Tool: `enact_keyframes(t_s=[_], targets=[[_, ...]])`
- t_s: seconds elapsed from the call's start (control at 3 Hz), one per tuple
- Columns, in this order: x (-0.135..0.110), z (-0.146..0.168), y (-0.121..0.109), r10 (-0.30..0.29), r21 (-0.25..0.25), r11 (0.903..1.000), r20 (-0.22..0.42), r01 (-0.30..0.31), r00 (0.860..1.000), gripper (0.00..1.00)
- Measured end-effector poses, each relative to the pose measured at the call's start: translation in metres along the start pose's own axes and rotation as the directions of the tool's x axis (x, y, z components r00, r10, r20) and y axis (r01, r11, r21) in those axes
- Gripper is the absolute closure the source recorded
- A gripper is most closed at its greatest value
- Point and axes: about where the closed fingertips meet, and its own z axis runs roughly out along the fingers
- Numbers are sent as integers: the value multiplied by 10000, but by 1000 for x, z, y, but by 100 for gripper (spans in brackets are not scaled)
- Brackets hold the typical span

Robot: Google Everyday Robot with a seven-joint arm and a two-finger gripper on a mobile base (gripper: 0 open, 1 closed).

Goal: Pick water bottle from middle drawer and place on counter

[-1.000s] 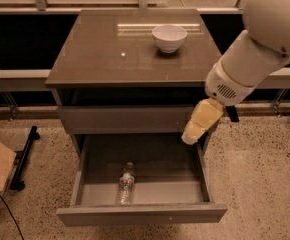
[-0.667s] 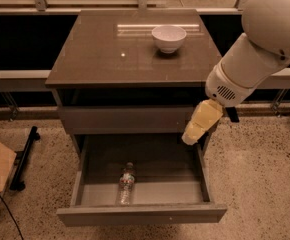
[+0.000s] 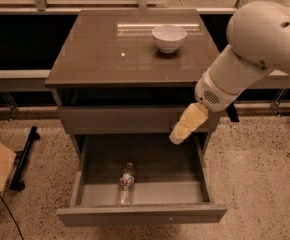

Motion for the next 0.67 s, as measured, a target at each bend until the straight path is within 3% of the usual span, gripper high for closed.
enact_keyframes(t_s=[0.33,0.67], targets=[[-7,42,-10,1270,-288,9916,216,-1263,9917,0],[-7,82,-21,2479,-469,9680,240,-2466,9685,0]])
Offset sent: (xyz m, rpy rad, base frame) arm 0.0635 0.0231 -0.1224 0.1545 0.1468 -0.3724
